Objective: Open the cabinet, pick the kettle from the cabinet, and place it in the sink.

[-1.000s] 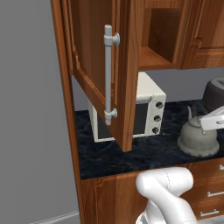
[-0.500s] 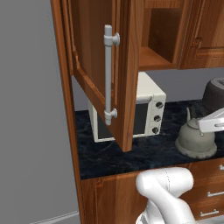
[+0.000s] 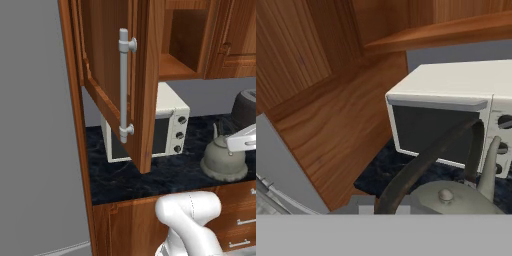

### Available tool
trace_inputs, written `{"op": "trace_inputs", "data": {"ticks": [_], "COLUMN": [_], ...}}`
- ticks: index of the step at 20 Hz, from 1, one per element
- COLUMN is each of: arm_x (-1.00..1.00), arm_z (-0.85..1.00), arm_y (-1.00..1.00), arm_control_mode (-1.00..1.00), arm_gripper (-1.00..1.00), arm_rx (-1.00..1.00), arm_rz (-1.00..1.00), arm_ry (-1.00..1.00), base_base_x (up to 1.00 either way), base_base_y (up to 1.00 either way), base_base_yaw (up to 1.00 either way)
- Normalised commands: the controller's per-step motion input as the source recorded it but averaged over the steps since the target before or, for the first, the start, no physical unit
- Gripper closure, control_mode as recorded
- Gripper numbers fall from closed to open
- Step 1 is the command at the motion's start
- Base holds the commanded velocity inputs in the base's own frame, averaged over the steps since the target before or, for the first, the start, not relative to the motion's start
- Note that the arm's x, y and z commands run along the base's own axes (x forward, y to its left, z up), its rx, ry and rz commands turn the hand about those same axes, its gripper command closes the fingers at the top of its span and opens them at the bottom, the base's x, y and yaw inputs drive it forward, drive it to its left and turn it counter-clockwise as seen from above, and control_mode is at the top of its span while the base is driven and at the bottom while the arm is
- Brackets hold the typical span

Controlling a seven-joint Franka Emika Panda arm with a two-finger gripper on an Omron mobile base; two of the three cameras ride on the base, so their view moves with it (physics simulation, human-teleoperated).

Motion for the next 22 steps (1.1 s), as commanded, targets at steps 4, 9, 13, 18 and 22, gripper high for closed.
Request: {"op": "trace_inputs", "data": {"ticks": [4,9,13,18,22], "arm_x": [0.0,0.0,0.0,0.0,0.0], "arm_z": [0.0,0.0,0.0,0.0,0.0], "arm_y": [0.0,0.0,0.0,0.0,0.0], "arm_control_mode": [-1.0,-1.0,1.0,1.0,1.0], "arm_gripper": [1.0,1.0,1.0,1.0,1.0], "arm_rx": [0.0,0.0,0.0,0.0,0.0], "arm_rz": [0.0,0.0,0.0,0.0,0.0], "arm_ry": [0.0,0.0,0.0,0.0,0.0], "base_base_x": [0.0,0.0,0.0,0.0,0.0], "base_base_y": [0.0,0.0,0.0,0.0,0.0], "base_base_yaw": [0.0,0.0,0.0,0.0,0.0]}}
